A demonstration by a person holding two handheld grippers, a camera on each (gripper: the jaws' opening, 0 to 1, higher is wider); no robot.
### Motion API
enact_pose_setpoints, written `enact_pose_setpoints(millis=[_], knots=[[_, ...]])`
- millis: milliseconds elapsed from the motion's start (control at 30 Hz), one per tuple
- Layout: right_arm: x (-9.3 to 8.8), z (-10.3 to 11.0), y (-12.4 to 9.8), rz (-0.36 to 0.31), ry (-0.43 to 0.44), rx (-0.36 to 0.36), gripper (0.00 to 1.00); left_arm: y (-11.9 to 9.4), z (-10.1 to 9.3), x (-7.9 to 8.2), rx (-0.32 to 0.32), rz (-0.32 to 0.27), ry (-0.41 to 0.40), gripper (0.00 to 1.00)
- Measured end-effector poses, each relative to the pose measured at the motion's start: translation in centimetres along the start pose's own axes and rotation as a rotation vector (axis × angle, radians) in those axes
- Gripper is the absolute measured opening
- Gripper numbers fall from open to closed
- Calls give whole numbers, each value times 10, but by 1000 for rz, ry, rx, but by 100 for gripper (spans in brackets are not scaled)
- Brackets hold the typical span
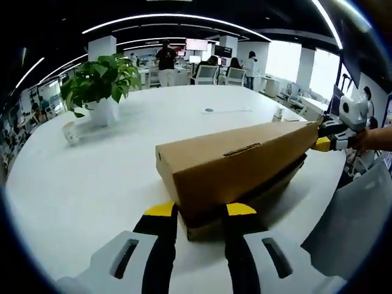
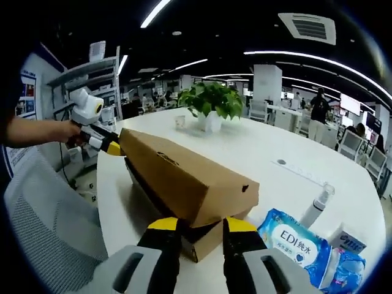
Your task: Operate the shoe box by opening the lid, removing the specified soft item, and placing it in the target area until the item is outside and the box remains undamaged.
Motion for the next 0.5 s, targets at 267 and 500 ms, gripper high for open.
enact_pose_setpoints(millis=[267,500], knots=[[-4,5,3,17,-13,10,25,1,-2,-6,2,15,17,31],[-9,8,5,30,-24,16,28,6,-5,-12,-1,33,28,35]])
Point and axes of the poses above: the point that each gripper's makers call its tool centre point, and the gripper's own axes: y roughly forward along the fingers, z roughly to its left, x roughly out of its top, the point moved 3 cm from there along -y, roughly backward along the fingers, and after that the axes turned 8 degrees about z, right-handed, at the moved point
